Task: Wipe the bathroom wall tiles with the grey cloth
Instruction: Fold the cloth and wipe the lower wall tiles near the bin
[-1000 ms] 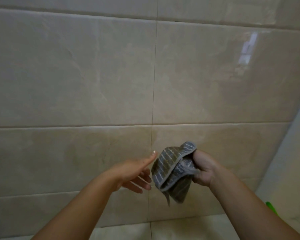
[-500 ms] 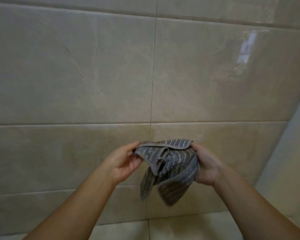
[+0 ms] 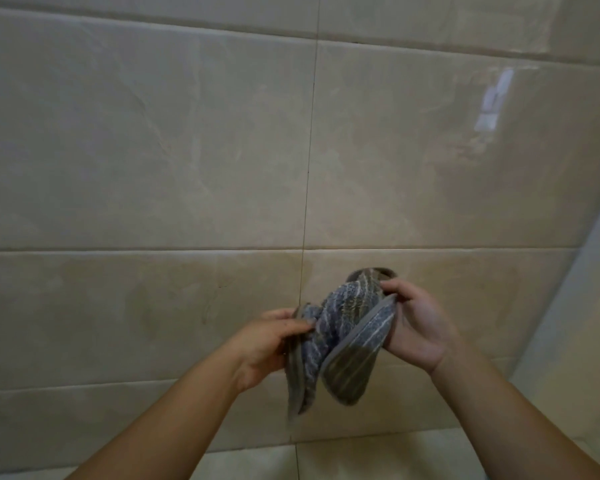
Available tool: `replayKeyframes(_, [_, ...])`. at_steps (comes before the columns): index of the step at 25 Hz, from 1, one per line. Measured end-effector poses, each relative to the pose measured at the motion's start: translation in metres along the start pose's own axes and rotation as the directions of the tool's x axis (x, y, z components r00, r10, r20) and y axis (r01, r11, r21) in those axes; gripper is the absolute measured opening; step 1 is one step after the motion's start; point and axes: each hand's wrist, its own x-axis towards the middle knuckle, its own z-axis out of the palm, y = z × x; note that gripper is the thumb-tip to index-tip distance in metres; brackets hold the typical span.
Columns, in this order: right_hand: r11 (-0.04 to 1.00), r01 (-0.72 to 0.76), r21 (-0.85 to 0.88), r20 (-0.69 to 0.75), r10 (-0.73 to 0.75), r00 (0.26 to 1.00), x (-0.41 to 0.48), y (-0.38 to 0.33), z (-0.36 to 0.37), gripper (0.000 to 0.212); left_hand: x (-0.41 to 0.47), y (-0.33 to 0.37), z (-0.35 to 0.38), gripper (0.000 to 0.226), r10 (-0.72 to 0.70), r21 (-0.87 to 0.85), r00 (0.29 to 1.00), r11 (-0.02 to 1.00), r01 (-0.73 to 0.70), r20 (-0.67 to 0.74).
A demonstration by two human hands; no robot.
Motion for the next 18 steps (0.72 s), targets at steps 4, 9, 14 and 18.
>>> replayKeyframes(4, [0.946, 0.036, -0.321, -0.234, -0.116, 0.965, -0.004, -0.024, -0.020, 0.044, -0.001, 0.017, -0.015, 0.015, 0.116, -0.054, 0.936, 0.988, -0.142, -0.333])
replayKeyframes(9, [0.795, -0.020, -0.607, -0.403, -0.286, 0.870, -0.012, -0.036, -0.035, 0.026, -0.008, 0.028, -0.039, 0.015, 0.222, -0.070, 0.867, 0.957, -0.281, -0.446])
replayKeyframes(14, [0.724, 0.067, -0.687, -0.213, -0.289, 0.933, -0.019, -0.033, -0.029, 0.030, -0.004, 0.028, -0.058, 0.028, 0.408, 0.290, 0.718, 0.912, -0.291, -0.563])
replayKeyframes(18, [0.053, -0.067, -0.996, -0.085, -0.481, 0.873, -0.018, -0.031, -0.028, 0.009, -0.012, 0.028, -0.064, 0.038, 0.411, 0.367, 0.849, 0.885, -0.285, -0.333])
